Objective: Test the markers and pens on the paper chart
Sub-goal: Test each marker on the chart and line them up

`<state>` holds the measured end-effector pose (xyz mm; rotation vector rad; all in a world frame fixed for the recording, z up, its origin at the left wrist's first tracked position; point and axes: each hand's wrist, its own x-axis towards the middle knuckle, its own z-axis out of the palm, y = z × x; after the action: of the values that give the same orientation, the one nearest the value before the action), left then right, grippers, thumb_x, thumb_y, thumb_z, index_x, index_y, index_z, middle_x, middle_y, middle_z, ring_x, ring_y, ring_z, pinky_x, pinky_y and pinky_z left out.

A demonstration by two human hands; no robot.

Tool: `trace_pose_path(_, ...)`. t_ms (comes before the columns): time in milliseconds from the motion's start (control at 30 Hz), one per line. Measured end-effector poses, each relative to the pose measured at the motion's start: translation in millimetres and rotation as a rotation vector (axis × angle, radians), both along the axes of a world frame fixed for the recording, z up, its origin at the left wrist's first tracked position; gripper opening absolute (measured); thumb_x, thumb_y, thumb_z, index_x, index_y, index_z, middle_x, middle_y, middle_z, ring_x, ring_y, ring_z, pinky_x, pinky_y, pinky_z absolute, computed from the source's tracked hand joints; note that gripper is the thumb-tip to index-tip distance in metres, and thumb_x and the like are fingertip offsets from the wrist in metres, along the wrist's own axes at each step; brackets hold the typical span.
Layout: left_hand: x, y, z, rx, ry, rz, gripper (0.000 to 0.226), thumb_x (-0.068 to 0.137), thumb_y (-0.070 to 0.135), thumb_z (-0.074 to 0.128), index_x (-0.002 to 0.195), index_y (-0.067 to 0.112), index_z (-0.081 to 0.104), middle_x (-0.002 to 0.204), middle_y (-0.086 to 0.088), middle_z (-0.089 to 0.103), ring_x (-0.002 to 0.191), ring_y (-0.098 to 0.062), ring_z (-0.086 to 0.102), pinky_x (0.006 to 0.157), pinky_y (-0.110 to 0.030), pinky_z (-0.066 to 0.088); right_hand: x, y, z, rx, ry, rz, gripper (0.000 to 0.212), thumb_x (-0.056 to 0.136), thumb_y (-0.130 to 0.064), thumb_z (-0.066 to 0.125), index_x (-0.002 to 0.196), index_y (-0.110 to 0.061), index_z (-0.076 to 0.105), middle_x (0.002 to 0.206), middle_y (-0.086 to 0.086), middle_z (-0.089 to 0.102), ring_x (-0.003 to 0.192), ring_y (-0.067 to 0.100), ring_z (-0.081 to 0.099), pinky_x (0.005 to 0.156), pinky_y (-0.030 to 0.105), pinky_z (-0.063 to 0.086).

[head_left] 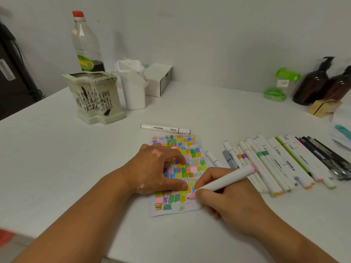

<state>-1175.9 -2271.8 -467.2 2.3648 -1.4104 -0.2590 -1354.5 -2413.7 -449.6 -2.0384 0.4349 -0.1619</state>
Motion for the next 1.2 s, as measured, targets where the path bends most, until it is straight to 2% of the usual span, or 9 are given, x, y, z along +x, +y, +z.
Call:
trace_pose_path(133, 0.2, -0.2, -0.1, -0.004, 0.005, 0.0, 0.062, 0.07, 0.078, 0.066, 0.122, 0.046, 0.057, 0.11, 0.023, 0.054, 0.095, 0.004, 0.05, 0.096, -0.026, 0.04, 0.0, 0.0, 0.7, -0.001, 0.016, -0.005, 0.013, 0.08, -0.019, 0.079, 0.073, -0.026, 0.071, 0.062, 0.001, 0.068, 0.052, 0.009, 0.062, 0.05, 0.024, 0.05)
trace_pose_path(267, 0.6, -0.4, -0.8, 0.002, 0.01, -0.002, 0.062, 0.069, 0.078, 0.065, 0.122, 0.046, 0.057, 0.111, 0.021, 0.056, 0.098, 0.0, 0.052, 0.098, -0.028, 0.042, 0.1, -0.4, 0.5, 0.001, -0.003, -0.029, 0.017, 0.082, -0.018, 0.079, 0.073, -0.027, 0.069, 0.061, 0.001, 0.068, 0.051, 0.01, 0.063, 0.049, 0.022, 0.049)
trace_pose_path(567, 1.8, -0.3, -2.0, 0.008, 0.012, 0.004, 0.065, 0.068, 0.08, 0.064, 0.122, 0.046, 0.057, 0.113, 0.02, 0.058, 0.097, 0.0, 0.053, 0.096, -0.027, 0.041, 0.2, 1.6, 1.4, -0.006, 0.02, -0.03, 0.015, 0.081, -0.017, 0.078, 0.072, -0.024, 0.069, 0.059, -0.001, 0.067, 0.051, 0.008, 0.062, 0.049, 0.019, 0.047)
trace_pose_path(833, 0.6, -0.2, -0.1, 0.011, 0.01, 0.009, 0.063, 0.069, 0.079, 0.065, 0.122, 0.046, 0.057, 0.113, 0.019, 0.059, 0.1, -0.005, 0.054, 0.101, -0.032, 0.043, 0.4, 0.7, 0.8, -0.018, 0.011, -0.067, 0.014, 0.081, -0.018, 0.078, 0.072, -0.024, 0.069, 0.059, -0.003, 0.065, 0.052, 0.007, 0.061, 0.049, 0.02, 0.047)
trace_pose_path(1200, 0.9, 0.1, -0.5, 0.0, 0.005, 0.001, 0.061, 0.068, 0.08, 0.065, 0.12, 0.048, 0.056, 0.113, 0.019, 0.059, 0.101, -0.005, 0.054, 0.1, -0.032, 0.043, -0.8, -0.1, -0.7, 0.009, -0.026, 0.016, 0.013, 0.083, -0.02, 0.077, 0.076, -0.029, 0.071, 0.061, 0.0, 0.068, 0.053, 0.008, 0.062, 0.051, 0.021, 0.048)
